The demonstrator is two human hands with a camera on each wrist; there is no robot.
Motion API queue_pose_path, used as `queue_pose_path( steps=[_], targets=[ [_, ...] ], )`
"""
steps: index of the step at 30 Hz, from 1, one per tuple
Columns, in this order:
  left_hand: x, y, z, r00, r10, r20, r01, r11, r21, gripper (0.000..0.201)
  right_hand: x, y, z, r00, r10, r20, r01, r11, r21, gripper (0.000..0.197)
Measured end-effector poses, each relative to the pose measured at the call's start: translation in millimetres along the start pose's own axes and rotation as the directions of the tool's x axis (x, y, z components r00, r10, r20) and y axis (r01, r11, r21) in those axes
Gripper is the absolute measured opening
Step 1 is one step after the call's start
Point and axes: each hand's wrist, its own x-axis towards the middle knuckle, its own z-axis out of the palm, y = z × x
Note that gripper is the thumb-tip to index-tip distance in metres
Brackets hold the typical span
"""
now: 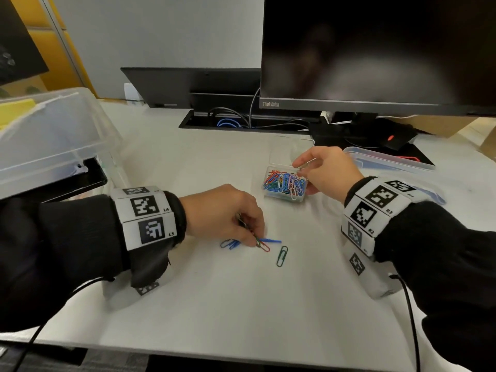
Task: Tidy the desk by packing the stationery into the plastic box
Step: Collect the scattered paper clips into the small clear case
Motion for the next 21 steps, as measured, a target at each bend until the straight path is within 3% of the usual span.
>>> queue_pose_path(
  steps=[4, 7, 13, 18, 21],
  targets=[
    [3, -6, -4, 0.997, -0.024, -0.071, 0.026, 0.999, 0.021, 0.007, -1, -1, 1, 0.999, 0.022, 0.028, -0.023, 1.000, 0.007, 0.026],
    [2, -7, -10, 0.977, 0.036, -0.210, -0.036, 0.999, 0.002, 0.008, -1, -3, 2, 0.998, 0.033, 0.058, -0.035, 0.999, 0.021, 0.024],
    [22, -3, -10, 0.836, 0.199, -0.512, -0.155, 0.980, 0.128, 0.012, -5, -6, 4, 0.989, 0.017, 0.146, -0.022, 0.999, 0.038, 0.013],
    [37, 5, -16, 0.800, 0.277, -0.532, -0.149, 0.951, 0.272, 0.016, -4, -6, 2, 0.984, -0.012, 0.178, 0.002, 0.999, 0.054, 0.019],
    [43, 7, -30, 0.805, 0.391, -0.447, -0.183, 0.879, 0.439, 0.015, -3, -5, 4, 0.982, -0.019, 0.190, 0.006, 0.998, 0.065, 0.023]
  ],
)
